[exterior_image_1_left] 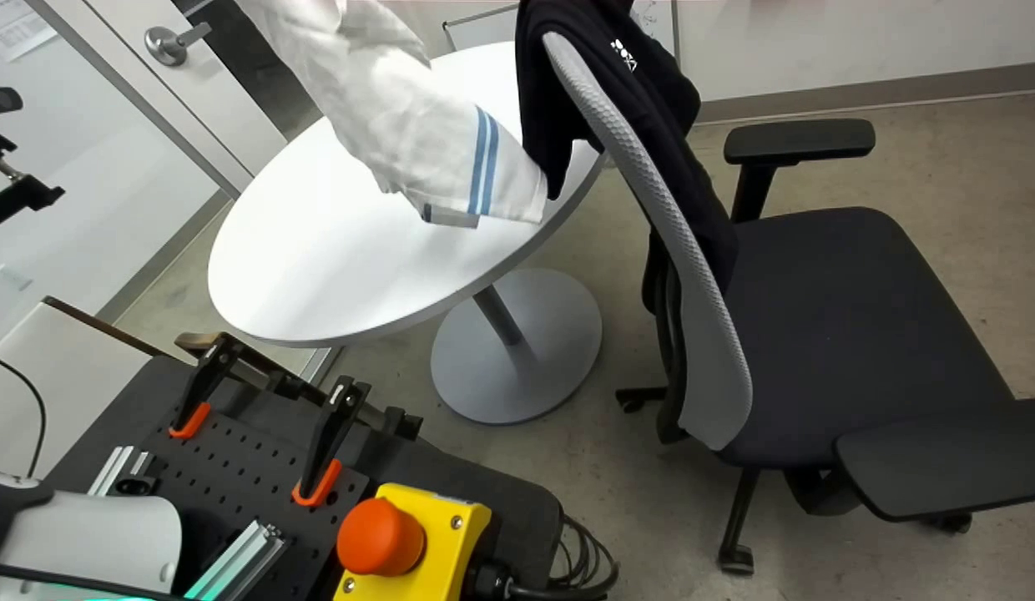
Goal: Hang the towel on the backrest of the chair
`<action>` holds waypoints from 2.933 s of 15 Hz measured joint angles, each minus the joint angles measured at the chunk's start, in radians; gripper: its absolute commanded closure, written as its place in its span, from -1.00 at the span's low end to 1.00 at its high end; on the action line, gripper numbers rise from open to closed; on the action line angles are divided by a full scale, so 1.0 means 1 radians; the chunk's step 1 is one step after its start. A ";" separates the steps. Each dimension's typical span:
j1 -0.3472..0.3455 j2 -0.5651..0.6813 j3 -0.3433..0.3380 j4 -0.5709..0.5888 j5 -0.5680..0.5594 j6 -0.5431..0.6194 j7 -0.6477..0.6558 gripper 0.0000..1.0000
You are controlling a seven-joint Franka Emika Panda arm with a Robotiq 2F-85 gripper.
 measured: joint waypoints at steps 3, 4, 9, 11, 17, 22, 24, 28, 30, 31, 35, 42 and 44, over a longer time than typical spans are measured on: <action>-0.038 -0.180 0.076 0.004 0.116 -0.114 -0.034 0.99; -0.071 -0.239 0.113 0.004 0.177 -0.152 -0.057 0.99; -0.234 -0.416 0.206 0.023 0.365 -0.286 -0.115 0.99; -0.297 -0.422 0.211 0.050 0.394 -0.311 -0.119 0.99; -0.458 -0.331 0.240 0.139 0.400 -0.316 -0.119 0.99; -0.520 -0.179 0.279 0.187 0.399 -0.316 -0.111 0.99; -0.533 -0.111 0.293 0.216 0.394 -0.313 -0.098 0.99; -0.548 0.024 0.302 0.296 0.368 -0.311 -0.068 0.99; -0.554 0.095 0.297 0.339 0.337 -0.311 -0.045 0.99; -0.556 0.131 0.291 0.360 0.321 -0.311 -0.033 0.99; -0.553 0.273 0.232 0.455 0.270 -0.313 -0.009 0.99; -0.507 0.435 0.066 0.636 0.280 -0.328 -0.010 0.99; -0.493 0.468 0.031 0.677 0.281 -0.340 -0.010 0.45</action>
